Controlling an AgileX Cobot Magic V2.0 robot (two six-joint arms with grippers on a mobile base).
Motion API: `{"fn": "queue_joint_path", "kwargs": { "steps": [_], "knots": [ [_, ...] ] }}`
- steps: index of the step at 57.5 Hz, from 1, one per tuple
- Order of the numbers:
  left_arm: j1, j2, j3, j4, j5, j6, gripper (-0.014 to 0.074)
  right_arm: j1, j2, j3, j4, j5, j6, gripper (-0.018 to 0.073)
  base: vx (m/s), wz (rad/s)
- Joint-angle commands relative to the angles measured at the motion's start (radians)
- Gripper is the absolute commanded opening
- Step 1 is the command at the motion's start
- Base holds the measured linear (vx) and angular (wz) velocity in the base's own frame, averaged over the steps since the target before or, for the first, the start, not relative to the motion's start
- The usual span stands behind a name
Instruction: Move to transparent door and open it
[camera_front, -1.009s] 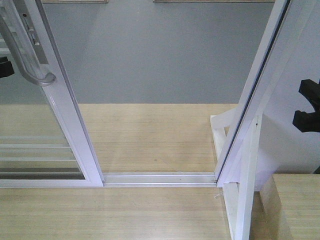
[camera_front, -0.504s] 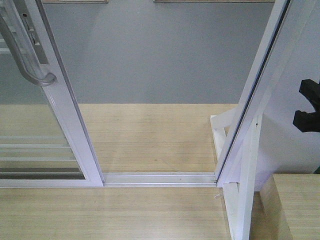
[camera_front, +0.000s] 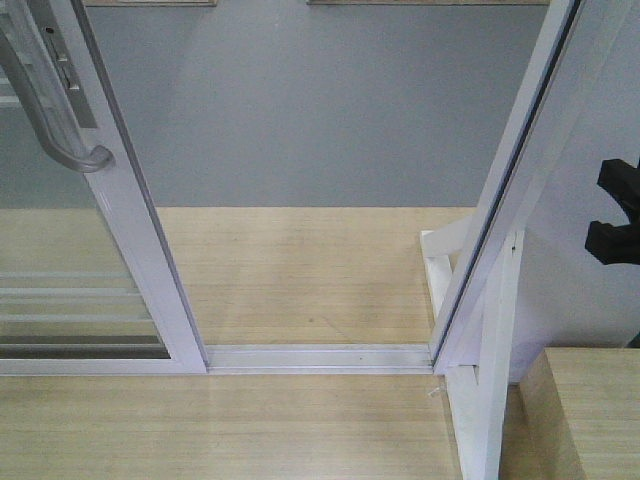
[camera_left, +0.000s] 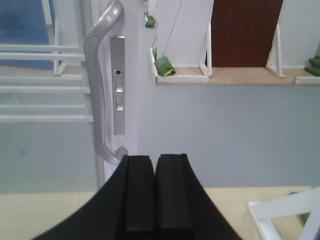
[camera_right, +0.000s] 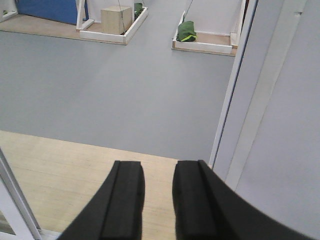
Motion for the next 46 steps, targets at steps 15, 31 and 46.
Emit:
{"fn": "queue_joint_path", "kwargs": {
  "steps": [15,31,46],
  "knots": [
    [-0.002,-0.376,0.255,0.136,-0.228,-0.019,-0.0006,-0.005,-0.005,-0.028,0.0,-0.074,-0.006,0.026,0.0,0.0],
    [-0.024,-0.387,0.402,0.15,-0.27,-0.114,-0.0006,-0.005,-0.008,-0.028,0.0,-0.062,-0.006,0.026,0.0,0.0],
    [-0.041,-0.387,0.564,0.142,-0.366,-0.113,-0.0006,-0.005,-0.008,-0.028,0.0,-0.058,-0.006,0.026,0.0,0.0]
  ]
}}
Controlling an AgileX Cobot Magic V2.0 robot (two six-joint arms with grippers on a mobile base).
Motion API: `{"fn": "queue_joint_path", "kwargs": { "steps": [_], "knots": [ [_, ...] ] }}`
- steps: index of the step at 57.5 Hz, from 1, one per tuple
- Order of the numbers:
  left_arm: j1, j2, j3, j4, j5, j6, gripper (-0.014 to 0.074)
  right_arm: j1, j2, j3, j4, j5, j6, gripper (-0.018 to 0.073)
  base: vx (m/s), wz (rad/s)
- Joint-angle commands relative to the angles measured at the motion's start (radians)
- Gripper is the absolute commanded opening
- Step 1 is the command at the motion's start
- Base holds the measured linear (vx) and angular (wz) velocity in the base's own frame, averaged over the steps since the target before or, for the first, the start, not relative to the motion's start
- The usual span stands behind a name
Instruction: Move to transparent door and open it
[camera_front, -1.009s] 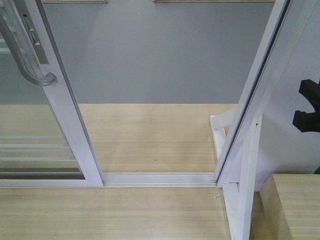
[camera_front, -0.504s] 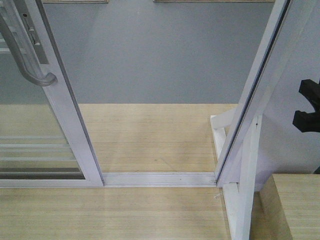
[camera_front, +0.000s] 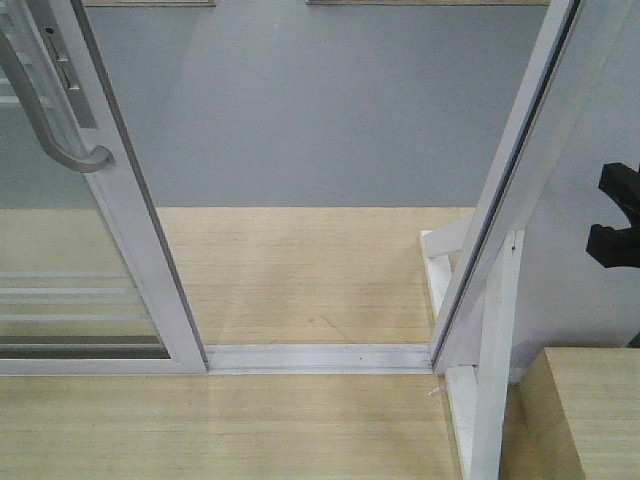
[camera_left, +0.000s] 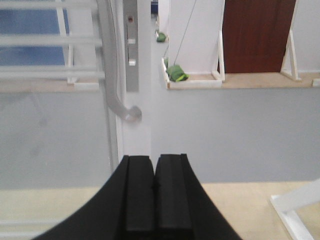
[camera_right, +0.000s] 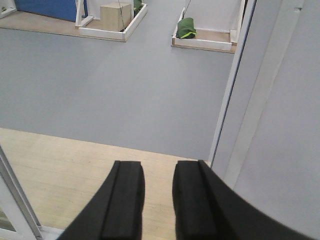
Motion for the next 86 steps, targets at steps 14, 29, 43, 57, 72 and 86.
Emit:
{"fn": "queue_joint_path", "kwargs": {
  "steps": [14,29,43,57,72,86],
  "knots": [
    [-0.004,-0.013,0.044,-0.043,-0.164,-0.01,-0.0006,-0.005,-0.005,-0.028,-0.001,-0.075,-0.006,0.026,0.0,0.0],
    [-0.004,-0.013,0.044,-0.043,-0.164,-0.01,-0.0006,-0.005,-0.005,-0.028,-0.001,-0.075,-0.006,0.026,0.0,0.0],
    [-0.004,-0.013,0.044,-0.043,-0.164,-0.01,-0.0006,-0.005,-0.005,-0.028,-0.001,-0.076,-0.006,0.026,0.0,0.0],
    [-0.004,-0.013,0.044,-0.043,-0.164,-0.01,-0.0006,-0.097,-0.144,0.086,-0.013,-0.111,-0.018,0.0172,0.0,0.0],
    [-0.004,-0.013,0.044,-0.043,-0.164,-0.01,-0.0006,-0.234,-0.451,0.328,-0.013,-0.177,-0.017,-0.0013,0.0,0.0],
    [-0.004,-0.013,0.044,-0.043,-0.164,-0.01,-0.0006,-0.255,-0.649,0.522,-0.014,-0.177,-0.017,-0.0009,0.0,0.0]
  ]
}}
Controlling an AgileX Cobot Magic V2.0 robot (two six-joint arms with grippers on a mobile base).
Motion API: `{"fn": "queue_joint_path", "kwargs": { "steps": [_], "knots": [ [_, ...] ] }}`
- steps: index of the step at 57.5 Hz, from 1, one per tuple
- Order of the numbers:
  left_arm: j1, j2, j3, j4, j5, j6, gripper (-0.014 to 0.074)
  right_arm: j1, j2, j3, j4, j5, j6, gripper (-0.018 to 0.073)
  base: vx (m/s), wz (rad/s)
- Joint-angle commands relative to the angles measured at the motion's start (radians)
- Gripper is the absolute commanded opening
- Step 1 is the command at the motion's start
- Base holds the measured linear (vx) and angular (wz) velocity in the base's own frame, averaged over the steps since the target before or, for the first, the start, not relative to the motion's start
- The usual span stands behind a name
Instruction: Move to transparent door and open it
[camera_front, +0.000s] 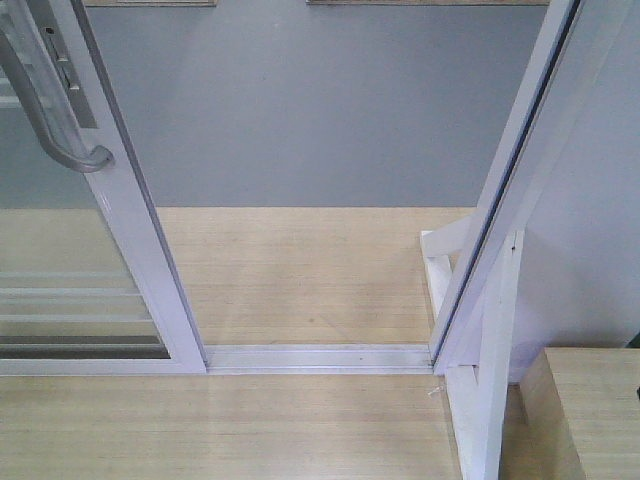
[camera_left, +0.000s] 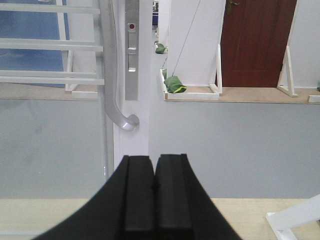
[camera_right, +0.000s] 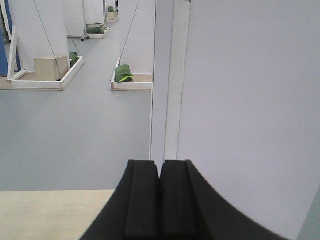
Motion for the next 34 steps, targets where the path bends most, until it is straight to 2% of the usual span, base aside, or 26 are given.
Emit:
{"fn": "queue_joint_path", "kwargs": {
  "steps": [1,7,10,34],
  "knots": [
    [-0.004,-0.013,0.03,-0.011,-0.09,-0.009,-0.0006,-0.007,-0.05,0.043,-0.009,-0.092,-0.01,-0.0008,0.0,0.0],
    [-0.004,-0.013,0.03,-0.011,-0.09,-0.009,-0.0006,-0.007,-0.132,0.142,0.007,-0.161,0.008,-0.0008,0.0,0.0],
    [-0.004,-0.013,0.03,-0.011,-0.091,-0.009,-0.0006,-0.007,-0.139,0.134,0.027,-0.119,0.012,-0.0008,0.0,0.0],
    [-0.004,-0.012,0.03,-0.011,-0.091,-0.009,-0.0006,-0.007,-0.135,0.136,0.03,-0.142,0.001,-0.0008,0.0,0.0]
  ]
}}
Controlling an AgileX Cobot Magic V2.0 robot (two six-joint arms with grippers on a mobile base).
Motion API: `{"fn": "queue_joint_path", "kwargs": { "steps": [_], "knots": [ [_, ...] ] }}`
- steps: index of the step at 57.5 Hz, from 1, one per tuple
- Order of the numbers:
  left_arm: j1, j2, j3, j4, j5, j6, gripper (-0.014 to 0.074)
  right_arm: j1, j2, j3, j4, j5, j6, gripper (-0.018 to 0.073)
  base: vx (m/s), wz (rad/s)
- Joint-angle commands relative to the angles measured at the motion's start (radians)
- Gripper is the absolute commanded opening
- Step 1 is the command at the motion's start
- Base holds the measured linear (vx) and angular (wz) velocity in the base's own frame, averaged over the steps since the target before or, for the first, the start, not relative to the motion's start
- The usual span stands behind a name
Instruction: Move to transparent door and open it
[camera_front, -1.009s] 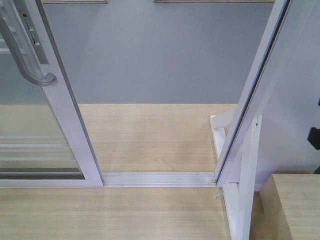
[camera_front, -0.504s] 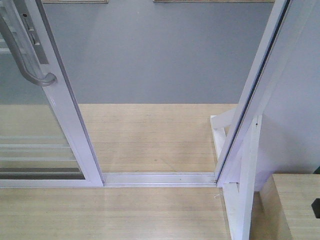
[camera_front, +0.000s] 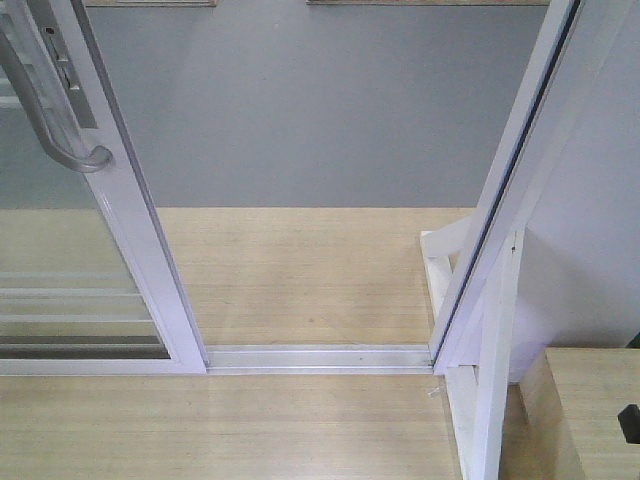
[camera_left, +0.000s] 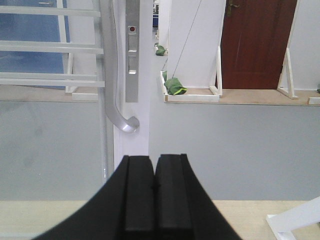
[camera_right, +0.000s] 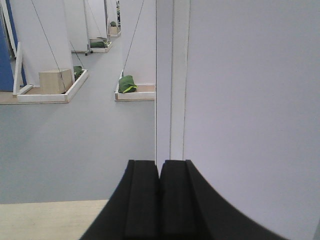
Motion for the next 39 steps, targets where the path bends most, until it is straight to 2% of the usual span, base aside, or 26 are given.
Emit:
{"fn": "queue_joint_path", "kwargs": {
  "steps": [1,39],
  "knots": [
    [-0.004,-0.012,0.03,-0.011,-0.084,-0.009,-0.0006,-0.007,-0.014,0.014,-0.002,-0.091,-0.009,-0.0008,0.0,0.0],
    [-0.004,-0.012,0.03,-0.011,-0.084,-0.009,-0.0006,-0.007,-0.014,0.014,-0.002,-0.088,-0.008,-0.0008,0.0,0.0]
  ]
}}
